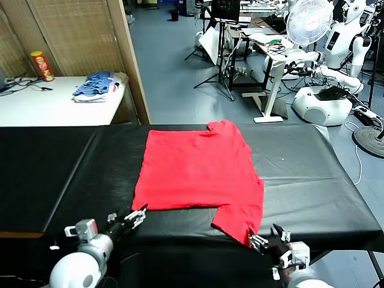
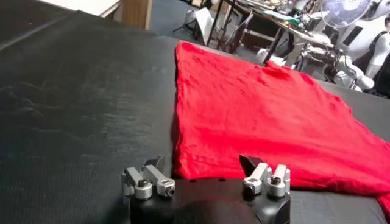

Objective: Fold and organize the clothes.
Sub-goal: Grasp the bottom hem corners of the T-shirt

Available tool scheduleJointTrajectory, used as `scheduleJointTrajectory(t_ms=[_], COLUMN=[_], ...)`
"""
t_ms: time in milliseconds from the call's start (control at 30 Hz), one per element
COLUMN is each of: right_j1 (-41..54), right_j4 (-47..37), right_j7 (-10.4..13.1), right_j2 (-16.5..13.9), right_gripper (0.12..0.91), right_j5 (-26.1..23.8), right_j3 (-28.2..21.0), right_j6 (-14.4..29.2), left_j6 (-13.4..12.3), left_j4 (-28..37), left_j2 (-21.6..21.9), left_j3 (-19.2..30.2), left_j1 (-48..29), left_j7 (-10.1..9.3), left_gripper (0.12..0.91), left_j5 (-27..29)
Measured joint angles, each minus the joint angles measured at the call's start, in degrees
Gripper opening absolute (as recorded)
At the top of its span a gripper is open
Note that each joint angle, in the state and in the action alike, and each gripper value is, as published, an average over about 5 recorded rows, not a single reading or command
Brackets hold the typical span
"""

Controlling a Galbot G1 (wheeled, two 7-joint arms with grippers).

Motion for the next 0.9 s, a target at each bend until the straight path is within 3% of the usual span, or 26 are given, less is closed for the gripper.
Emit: scheduleJointTrajectory(t_ms=[100, 233, 433, 533, 633, 700, 900], right_j1=[0.06, 0.03, -0.55, -1.18, -2.24, -3.36, -7.26], right_j4=[-0.43, -1.12, -1.63, -1.11, 0.06, 1.28, 6.06], right_j7=[0.01, -0.09, 0.01, 0.46, 0.8, 1.0, 1.44], right_j2=[0.18, 0.39, 0.81, 0.94, 0.72, 0.47, 0.01], right_gripper=[0.741, 0.561, 0.236, 0.135, 0.122, 0.122, 0.122], right_j5=[0.0, -0.16, -0.47, -0.55, -0.6, -0.56, -0.22], right_j3=[-0.4, -1.07, -1.17, -0.74, 0.16, 1.07, 4.14], right_j6=[0.21, 0.54, 1.4, 1.52, 0.88, 0.39, 0.15], left_j6=[-0.12, -0.31, -0.75, -1.01, -1.23, -1.16, -0.58], left_j4=[0.44, 1.32, 1.93, 2.21, 1.97, 1.46, -1.64], left_j2=[-0.11, -0.48, -1.06, -1.23, -1.29, -1.4, -1.88], left_j3=[-0.02, -0.04, 0.3, 0.4, 0.41, 0.4, 0.34], left_j1=[-0.07, 0.02, 0.22, 0.08, 0.33, 0.7, 3.31], left_j7=[0.0, 0.02, 0.04, -0.07, -0.09, -0.25, -2.09], left_gripper=[0.798, 0.768, 0.476, 0.308, 0.168, 0.129, 0.125], left_j5=[0.1, 0.17, 0.9, 1.09, 1.2, 1.64, 3.94])
